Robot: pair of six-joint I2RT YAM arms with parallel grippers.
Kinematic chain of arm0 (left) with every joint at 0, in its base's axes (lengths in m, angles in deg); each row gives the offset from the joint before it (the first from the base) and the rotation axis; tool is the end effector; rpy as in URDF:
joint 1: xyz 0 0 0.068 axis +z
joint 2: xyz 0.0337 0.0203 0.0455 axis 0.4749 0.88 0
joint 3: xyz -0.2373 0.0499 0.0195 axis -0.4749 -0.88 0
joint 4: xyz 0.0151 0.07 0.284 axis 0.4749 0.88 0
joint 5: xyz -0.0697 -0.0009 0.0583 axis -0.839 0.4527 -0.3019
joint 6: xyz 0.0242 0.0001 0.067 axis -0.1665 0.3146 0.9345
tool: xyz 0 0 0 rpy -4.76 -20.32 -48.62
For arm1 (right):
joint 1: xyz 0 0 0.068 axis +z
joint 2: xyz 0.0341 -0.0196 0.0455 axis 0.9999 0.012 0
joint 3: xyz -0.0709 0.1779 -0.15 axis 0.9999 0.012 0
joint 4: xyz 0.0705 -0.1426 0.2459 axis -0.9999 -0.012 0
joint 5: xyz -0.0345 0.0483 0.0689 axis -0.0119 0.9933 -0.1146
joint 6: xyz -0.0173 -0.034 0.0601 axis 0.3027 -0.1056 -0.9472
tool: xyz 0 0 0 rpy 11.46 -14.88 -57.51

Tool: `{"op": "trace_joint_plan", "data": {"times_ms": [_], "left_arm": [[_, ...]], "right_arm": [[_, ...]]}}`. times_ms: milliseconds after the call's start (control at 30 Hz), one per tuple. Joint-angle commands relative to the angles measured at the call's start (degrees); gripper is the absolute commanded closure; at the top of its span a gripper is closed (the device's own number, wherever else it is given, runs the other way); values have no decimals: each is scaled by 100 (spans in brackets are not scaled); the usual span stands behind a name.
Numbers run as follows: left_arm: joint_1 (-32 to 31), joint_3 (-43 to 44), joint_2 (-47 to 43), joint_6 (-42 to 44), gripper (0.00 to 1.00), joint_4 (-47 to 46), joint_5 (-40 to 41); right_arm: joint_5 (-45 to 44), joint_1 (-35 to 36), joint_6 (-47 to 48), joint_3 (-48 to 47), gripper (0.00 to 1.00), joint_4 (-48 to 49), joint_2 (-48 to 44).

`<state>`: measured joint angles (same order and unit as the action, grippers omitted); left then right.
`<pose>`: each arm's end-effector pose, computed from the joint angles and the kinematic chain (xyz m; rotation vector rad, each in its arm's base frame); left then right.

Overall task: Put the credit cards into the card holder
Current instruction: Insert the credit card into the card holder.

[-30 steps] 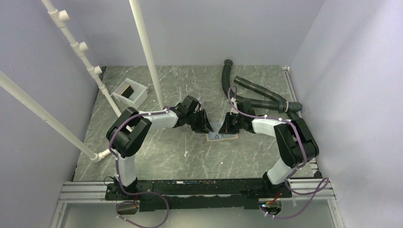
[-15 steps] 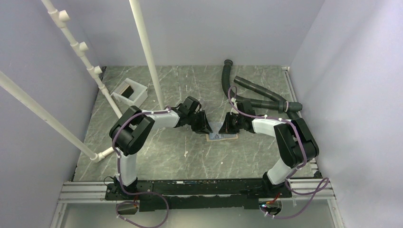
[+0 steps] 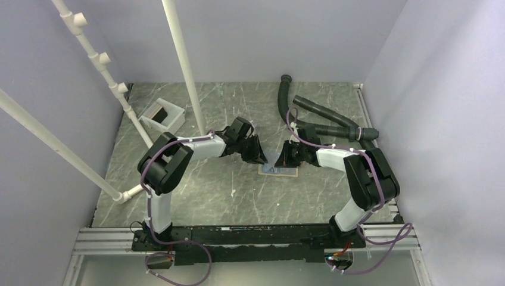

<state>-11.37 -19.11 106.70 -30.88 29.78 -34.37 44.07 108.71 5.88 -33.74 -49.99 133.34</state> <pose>0.3184 -0.2944 0.0855 -0.0373 2.6862 -1.1112 0.3009 0.1336 0.0630 -0.0454 2.5883 0.8961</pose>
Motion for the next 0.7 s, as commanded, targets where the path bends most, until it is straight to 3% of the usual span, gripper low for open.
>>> {"op": "trace_joint_plan", "data": {"times_ms": [0, 100, 400, 667], "left_arm": [[-155, 322, 126, 12, 77, -362, -397], [-174, 338, 95, -16, 77, -579, -472], [-223, 349, 69, -224, 77, -962, -826], [-298, 378, 137, -318, 76, -1178, -990]], "right_arm": [[-114, 20, 115, -68, 94, -84, 65], [-105, 20, 128, -69, 92, -138, 0], [-111, -1, -12, -65, 69, -361, -495], [-81, -440, -381, 220, 56, -433, -1090]]}}
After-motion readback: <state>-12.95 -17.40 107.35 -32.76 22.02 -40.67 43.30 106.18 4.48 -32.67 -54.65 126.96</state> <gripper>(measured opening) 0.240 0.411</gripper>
